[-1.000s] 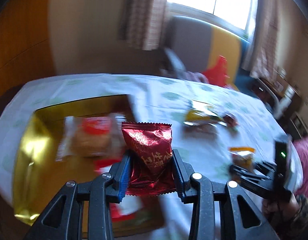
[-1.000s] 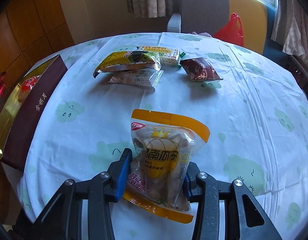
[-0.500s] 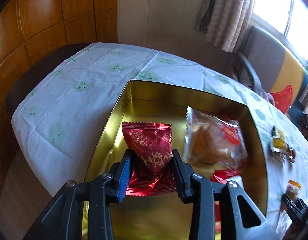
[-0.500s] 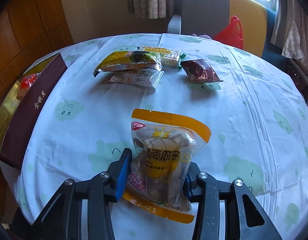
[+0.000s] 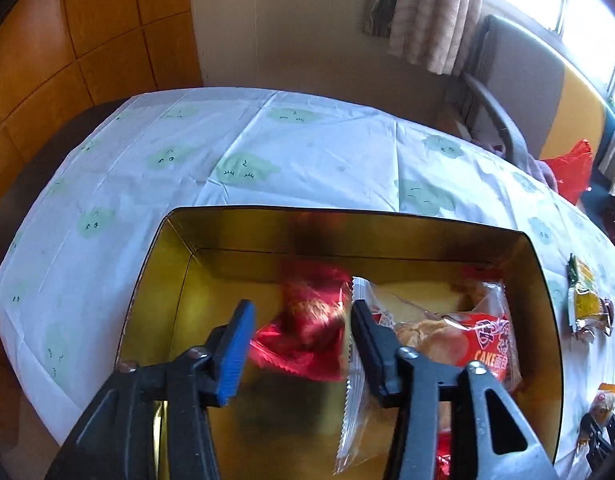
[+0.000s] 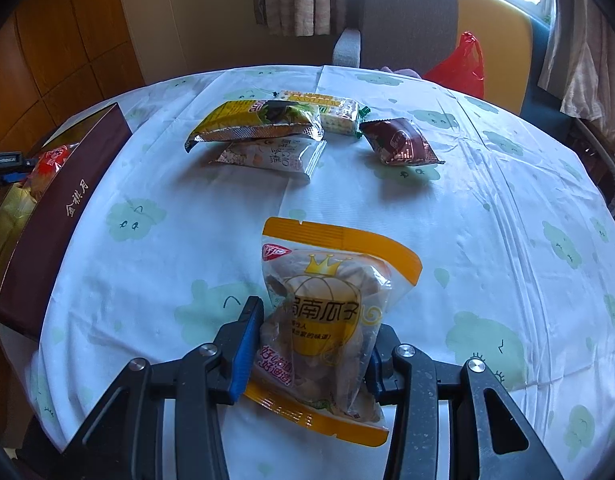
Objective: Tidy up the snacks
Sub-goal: 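Drop the red packet into the tin while the right gripper grasps the bread bag, then carry the clear bread bag into the gold tin and release it with the right gripper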
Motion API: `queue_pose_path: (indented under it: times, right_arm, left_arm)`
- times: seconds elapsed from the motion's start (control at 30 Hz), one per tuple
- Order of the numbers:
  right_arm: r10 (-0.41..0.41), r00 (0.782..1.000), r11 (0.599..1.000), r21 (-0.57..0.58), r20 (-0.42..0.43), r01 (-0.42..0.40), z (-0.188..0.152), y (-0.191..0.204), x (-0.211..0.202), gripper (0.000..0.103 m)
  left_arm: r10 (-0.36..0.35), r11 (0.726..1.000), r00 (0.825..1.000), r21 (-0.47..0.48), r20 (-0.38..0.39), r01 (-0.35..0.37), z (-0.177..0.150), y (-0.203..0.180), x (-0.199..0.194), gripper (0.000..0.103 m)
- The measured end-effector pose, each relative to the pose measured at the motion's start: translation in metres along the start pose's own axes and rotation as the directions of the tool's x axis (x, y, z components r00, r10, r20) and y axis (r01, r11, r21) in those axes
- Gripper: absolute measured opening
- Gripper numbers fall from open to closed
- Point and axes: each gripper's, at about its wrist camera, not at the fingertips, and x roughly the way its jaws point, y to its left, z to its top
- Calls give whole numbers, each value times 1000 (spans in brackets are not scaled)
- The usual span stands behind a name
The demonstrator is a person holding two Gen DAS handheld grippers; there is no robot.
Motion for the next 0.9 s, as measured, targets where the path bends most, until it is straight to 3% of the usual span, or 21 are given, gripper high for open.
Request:
queue_pose_path:
  times: [0.2, 0.33, 0.9]
  right_arm:
    - [-6, 1000, 1000, -3, 7, 6, -1, 1, 0, 46]
    - [-9, 1000, 1000, -5, 14, 9, -2, 1, 0, 47]
    - [-23, 999, 1000, -9, 38, 24, -5, 3, -1, 47]
  left_arm:
    - [38, 997, 999, -73, 31, -35, -16, 2, -22, 55]
    - [75, 995, 995, -63, 59, -72, -37, -4, -46, 55]
    - [51, 999, 990, -16, 130, -50, -104, -26, -106, 55]
